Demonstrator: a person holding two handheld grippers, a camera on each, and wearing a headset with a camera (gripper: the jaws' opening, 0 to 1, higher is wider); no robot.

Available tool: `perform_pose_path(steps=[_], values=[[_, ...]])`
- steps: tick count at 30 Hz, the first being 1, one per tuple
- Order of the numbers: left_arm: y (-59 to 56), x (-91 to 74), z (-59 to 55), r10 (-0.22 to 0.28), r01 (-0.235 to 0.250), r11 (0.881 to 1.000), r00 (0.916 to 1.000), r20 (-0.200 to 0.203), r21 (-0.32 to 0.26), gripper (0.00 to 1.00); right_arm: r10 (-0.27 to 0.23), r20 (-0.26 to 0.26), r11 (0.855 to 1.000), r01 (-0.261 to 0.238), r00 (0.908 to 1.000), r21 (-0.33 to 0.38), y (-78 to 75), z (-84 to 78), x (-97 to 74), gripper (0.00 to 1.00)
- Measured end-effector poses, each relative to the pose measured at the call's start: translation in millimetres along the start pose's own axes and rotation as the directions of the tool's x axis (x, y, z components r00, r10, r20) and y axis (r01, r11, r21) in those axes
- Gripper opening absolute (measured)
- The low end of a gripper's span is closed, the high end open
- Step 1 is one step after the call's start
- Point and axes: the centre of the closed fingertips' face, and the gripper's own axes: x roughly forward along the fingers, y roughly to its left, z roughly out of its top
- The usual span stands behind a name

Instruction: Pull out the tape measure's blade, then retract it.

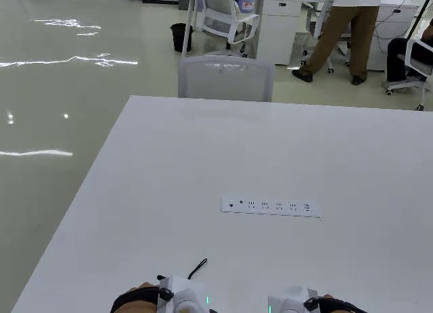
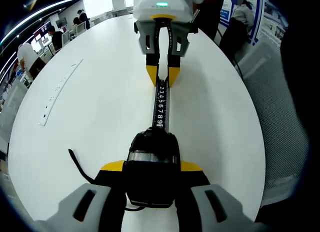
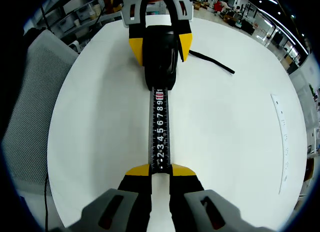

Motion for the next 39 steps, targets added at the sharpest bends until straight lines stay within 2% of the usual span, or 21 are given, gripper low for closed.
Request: perform_pose_path(steps=[15,39], values=[[-0.3,0.7,-1.0,0.001,0.000,1.000,1.0000,-0.009,0.003,0.33,-0.004,-0.022,1.000,0.004,0.9998,0.010,-1.1,-30.0,-6.4,0.11],[-0.1,-0.7,0.6,-0.003,0.003,1.000,0.9999,-0.014,0.003,0.33,0.000,-0.040,1.000,0.001,0.9992,0.016,1.1,-44.0,-20.6,0.11]])
